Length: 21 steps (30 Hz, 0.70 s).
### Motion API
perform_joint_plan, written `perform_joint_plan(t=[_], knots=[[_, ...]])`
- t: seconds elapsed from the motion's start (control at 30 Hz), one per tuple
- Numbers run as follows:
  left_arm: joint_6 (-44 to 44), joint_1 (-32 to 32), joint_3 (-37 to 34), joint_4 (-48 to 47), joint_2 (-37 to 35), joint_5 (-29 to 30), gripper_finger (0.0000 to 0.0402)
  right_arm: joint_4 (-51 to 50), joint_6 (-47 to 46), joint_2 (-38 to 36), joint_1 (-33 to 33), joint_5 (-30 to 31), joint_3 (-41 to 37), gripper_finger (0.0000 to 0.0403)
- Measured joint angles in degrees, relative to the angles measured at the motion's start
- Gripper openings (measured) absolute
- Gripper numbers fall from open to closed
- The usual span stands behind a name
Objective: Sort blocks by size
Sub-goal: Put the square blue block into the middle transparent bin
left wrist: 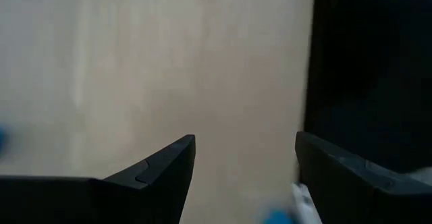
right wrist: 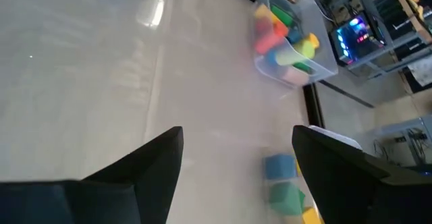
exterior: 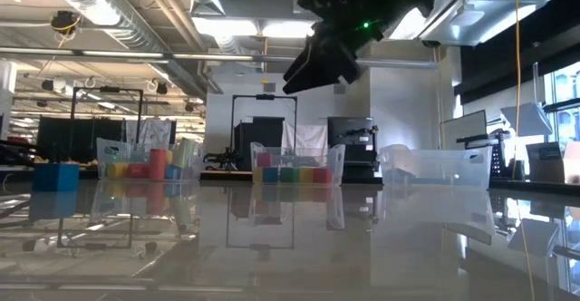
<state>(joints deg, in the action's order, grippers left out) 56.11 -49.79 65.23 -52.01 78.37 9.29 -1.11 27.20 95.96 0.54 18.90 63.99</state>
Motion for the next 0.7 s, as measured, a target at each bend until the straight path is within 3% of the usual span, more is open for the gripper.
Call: perform_joint_plan(t=[0.27, 0.7], knots=[[21.5, -6.3, 0.1, 0.7, 4.5, -9.5, 0.0253, -0.2, 0.0, 0.0, 3.9, 1.6, 0.0, 0.0282], [27.5, -14.1, 0.1, 5.0, 14.2, -13.3, 0.0253, -2.3, -0.1, 0.0, 4.5, 1.6, 0.0, 0.0282]])
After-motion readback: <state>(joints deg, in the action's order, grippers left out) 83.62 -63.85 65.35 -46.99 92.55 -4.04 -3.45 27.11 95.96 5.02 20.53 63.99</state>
